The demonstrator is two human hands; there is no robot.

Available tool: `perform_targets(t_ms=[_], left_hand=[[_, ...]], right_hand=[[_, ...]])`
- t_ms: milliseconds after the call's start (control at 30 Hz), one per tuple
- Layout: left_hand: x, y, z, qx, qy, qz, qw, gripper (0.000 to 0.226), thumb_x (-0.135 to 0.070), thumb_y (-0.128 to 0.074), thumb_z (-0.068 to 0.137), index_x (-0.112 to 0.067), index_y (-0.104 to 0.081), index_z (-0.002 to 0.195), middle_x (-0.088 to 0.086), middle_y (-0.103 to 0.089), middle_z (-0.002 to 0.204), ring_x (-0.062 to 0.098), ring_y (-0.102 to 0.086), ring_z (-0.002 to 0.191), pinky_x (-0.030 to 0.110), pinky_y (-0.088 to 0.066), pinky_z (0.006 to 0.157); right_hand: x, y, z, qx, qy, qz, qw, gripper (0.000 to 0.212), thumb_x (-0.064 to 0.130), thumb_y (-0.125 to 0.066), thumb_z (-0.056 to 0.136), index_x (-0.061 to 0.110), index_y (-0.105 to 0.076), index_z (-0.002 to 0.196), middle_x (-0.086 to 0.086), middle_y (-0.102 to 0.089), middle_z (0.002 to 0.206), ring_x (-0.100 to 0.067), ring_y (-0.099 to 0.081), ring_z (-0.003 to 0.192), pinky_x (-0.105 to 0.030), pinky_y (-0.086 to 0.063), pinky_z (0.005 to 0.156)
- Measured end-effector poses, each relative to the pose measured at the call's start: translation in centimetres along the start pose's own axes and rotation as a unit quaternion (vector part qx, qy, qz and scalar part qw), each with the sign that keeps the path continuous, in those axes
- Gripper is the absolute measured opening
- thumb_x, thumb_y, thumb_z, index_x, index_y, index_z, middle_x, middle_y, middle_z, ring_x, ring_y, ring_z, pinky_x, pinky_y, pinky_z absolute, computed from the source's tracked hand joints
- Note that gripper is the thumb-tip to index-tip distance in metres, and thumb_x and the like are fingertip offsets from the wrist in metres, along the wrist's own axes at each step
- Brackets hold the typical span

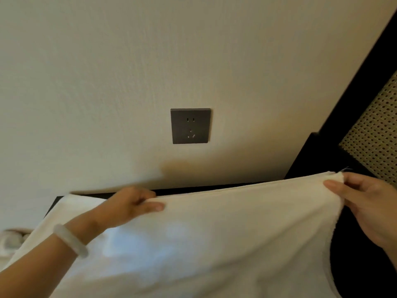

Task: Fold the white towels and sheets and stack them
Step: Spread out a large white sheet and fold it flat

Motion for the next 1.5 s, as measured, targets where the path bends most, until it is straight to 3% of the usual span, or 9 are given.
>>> perform_targets(t_ms=[67, 167, 333, 600, 767, 1033, 1200, 1367, 1500], left_hand=[[0.9, 1.4, -0.6, -0.086, 0.021, -0.024, 0.996, 0.059, -0.068, -0.066, 0.079, -0.018, -0.043, 0.056, -0.009, -0.038, 0.051, 0.001, -0.036, 0.047, 0.017, -0.030, 0.047], [0.9, 1.3, -0.1, -0.095, 0.045, 0.012, 0.994, 0.055, -0.059, -0.066, 0.075, -0.013, -0.044, 0.053, -0.007, -0.037, 0.050, 0.003, -0.035, 0.046, 0.017, -0.031, 0.048], [1.3, 1.9, 0.1, -0.097, 0.001, 0.046, 0.994, 0.038, -0.050, -0.062, 0.085, -0.017, -0.051, 0.067, -0.009, -0.048, 0.059, 0.006, -0.044, 0.055, 0.016, -0.034, 0.052], [-1.5, 3.9, -1.9, -0.155, -0.014, 0.073, 0.985, 0.029, -0.045, -0.056, 0.089, -0.021, -0.053, 0.074, -0.008, -0.058, 0.067, 0.006, -0.051, 0.063, 0.013, -0.038, 0.057], [-6.0, 6.9, -4.8, -0.206, -0.032, 0.105, 0.972, 0.029, -0.037, -0.060, 0.094, -0.017, -0.055, 0.073, -0.002, -0.057, 0.066, 0.007, -0.051, 0.064, 0.015, -0.037, 0.056], [-15.8, 14.5, -11.1, -0.383, -0.105, 0.201, 0.896, 0.046, -0.055, -0.047, 0.098, -0.024, -0.034, 0.066, -0.008, -0.051, 0.064, 0.010, -0.049, 0.058, 0.024, -0.036, 0.054], [-19.5, 17.8, -15.2, -0.373, -0.147, 0.201, 0.894, 0.045, -0.053, -0.056, 0.091, -0.021, -0.038, 0.065, -0.011, -0.041, 0.052, 0.006, -0.040, 0.051, 0.015, -0.030, 0.050], [-21.5, 20.3, -18.0, -0.343, -0.146, 0.203, 0.905, 0.045, -0.056, -0.058, 0.087, -0.018, -0.046, 0.066, -0.009, -0.041, 0.049, 0.002, -0.039, 0.046, 0.014, -0.027, 0.045], [-20.3, 20.0, -17.0, -0.251, -0.092, 0.207, 0.941, 0.048, -0.059, -0.058, 0.085, -0.019, -0.046, 0.062, -0.009, -0.046, 0.052, 0.002, -0.044, 0.048, 0.015, -0.032, 0.050]], right_hand=[[-0.1, -0.2, 0.2, 0.001, -0.015, -0.040, 0.999, 0.029, 0.024, -0.076, 0.075, 0.009, -0.074, 0.100, -0.011, -0.076, 0.092, -0.020, -0.074, 0.080, -0.026, -0.059, 0.067], [-2.1, -2.8, 0.7, -0.036, -0.050, -0.084, 0.995, 0.012, 0.002, -0.067, 0.086, -0.001, -0.070, 0.098, -0.004, -0.075, 0.076, -0.014, -0.070, 0.066, -0.021, -0.056, 0.057], [-2.4, -3.9, 1.2, -0.089, -0.028, -0.049, 0.994, 0.018, -0.007, -0.065, 0.086, 0.009, -0.065, 0.096, -0.005, -0.070, 0.084, -0.005, -0.068, 0.066, -0.014, -0.055, 0.059], [2.4, -4.4, 0.1, -0.038, 0.025, -0.024, 0.999, 0.027, -0.007, -0.063, 0.087, 0.013, -0.069, 0.104, -0.003, -0.072, 0.094, -0.009, -0.068, 0.083, -0.016, -0.056, 0.073], [7.2, -4.9, -2.0, -0.034, 0.065, -0.023, 0.997, 0.027, -0.012, -0.060, 0.087, 0.013, -0.068, 0.093, -0.004, -0.069, 0.087, -0.005, -0.067, 0.073, -0.013, -0.054, 0.065], [18.5, -4.8, -8.2, -0.055, 0.194, -0.015, 0.979, 0.025, -0.012, -0.060, 0.087, 0.004, -0.064, 0.106, -0.004, -0.067, 0.090, -0.012, -0.061, 0.081, -0.015, -0.050, 0.069], [22.8, -3.9, -12.8, -0.044, 0.212, 0.001, 0.976, 0.027, -0.013, -0.060, 0.086, 0.003, -0.066, 0.107, -0.010, -0.067, 0.096, -0.018, -0.061, 0.088, -0.030, -0.049, 0.086], [24.5, -3.1, -14.7, 0.002, 0.165, 0.021, 0.986, 0.022, -0.010, -0.062, 0.085, 0.005, -0.068, 0.099, -0.007, -0.070, 0.089, -0.016, -0.067, 0.081, -0.028, -0.054, 0.076], [22.8, -3.9, -12.2, 0.028, 0.082, 0.007, 0.996, 0.022, -0.012, -0.062, 0.084, 0.001, -0.068, 0.100, -0.013, -0.072, 0.093, -0.023, -0.068, 0.085, -0.029, -0.053, 0.071]])
Point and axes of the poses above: each hand's wrist, its own z-axis towards the middle knuckle, its own y-axis out of the back of the hand, x = y × z, the point moved 2 cm from there along z, towards the middle knuckle
